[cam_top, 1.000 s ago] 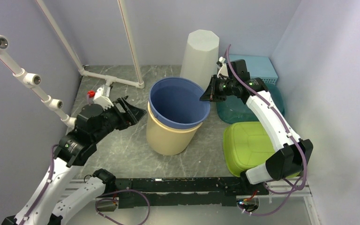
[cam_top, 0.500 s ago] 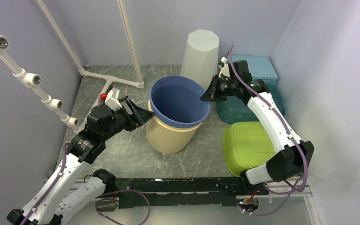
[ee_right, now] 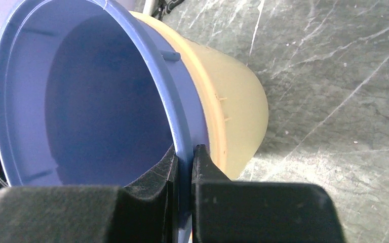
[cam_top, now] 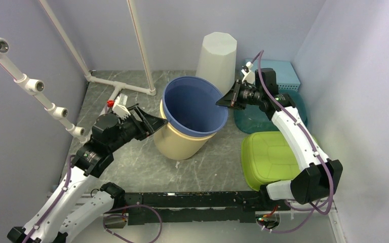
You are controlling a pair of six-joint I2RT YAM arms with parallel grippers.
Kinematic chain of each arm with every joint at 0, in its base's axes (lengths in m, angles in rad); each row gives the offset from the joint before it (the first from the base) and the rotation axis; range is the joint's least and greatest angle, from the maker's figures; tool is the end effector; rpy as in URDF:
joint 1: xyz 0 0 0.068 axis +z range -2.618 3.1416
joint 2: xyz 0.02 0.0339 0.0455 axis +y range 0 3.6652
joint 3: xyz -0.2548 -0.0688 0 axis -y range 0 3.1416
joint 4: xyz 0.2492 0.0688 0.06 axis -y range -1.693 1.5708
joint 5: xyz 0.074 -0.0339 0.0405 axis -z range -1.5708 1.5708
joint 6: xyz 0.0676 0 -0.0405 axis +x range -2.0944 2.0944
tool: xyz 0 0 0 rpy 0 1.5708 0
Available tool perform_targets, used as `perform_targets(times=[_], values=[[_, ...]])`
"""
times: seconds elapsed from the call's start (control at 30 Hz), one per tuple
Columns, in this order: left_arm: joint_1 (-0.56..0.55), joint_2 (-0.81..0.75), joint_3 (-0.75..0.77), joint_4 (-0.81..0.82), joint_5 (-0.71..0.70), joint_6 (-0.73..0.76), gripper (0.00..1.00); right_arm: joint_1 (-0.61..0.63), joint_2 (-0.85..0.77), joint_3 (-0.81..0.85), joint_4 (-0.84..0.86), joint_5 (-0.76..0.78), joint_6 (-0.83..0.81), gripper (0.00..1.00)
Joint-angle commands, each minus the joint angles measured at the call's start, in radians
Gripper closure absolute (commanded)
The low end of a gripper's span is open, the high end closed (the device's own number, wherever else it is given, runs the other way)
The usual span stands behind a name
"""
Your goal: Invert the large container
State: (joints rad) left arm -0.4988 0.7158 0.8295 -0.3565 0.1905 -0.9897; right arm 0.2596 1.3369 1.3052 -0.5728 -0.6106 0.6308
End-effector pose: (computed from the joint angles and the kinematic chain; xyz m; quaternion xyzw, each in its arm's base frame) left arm 0.1737 -0.1092 0.3348 -0.1336 0.7747 -0.4707 0.4005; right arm 0.2978 0.1192 0.3399 0.0186 0.8559 0.4310 0.2853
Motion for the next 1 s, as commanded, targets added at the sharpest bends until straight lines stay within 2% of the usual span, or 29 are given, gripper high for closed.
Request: perform_targets(times=[0.0, 0.1, 0.33, 0.97], values=[[-0.003, 0.022, -0.007, -0.029, -0.014, 0.027, 0.30, 0.013, -0.092, 0.027, 0.220, -0.321, 0.213, 1.00], [-0.003, 0.034, -0.002, -0.042, -0.011, 0.039, 0.31, 0.011, -0.106, -0.008, 0.312, -0.363, 0.275, 1.00], [-0.003, 0.052, 0.024, -0.168, -0.077, 0.100, 0.34, 0.006, -0.123, -0.015, 0.361, -0.374, 0.312, 1.00], [-0.007, 0.132, 0.058, -0.344, -0.230, 0.149, 0.37, 0.005, -0.111, 0.016, 0.354, -0.383, 0.315, 1.00]])
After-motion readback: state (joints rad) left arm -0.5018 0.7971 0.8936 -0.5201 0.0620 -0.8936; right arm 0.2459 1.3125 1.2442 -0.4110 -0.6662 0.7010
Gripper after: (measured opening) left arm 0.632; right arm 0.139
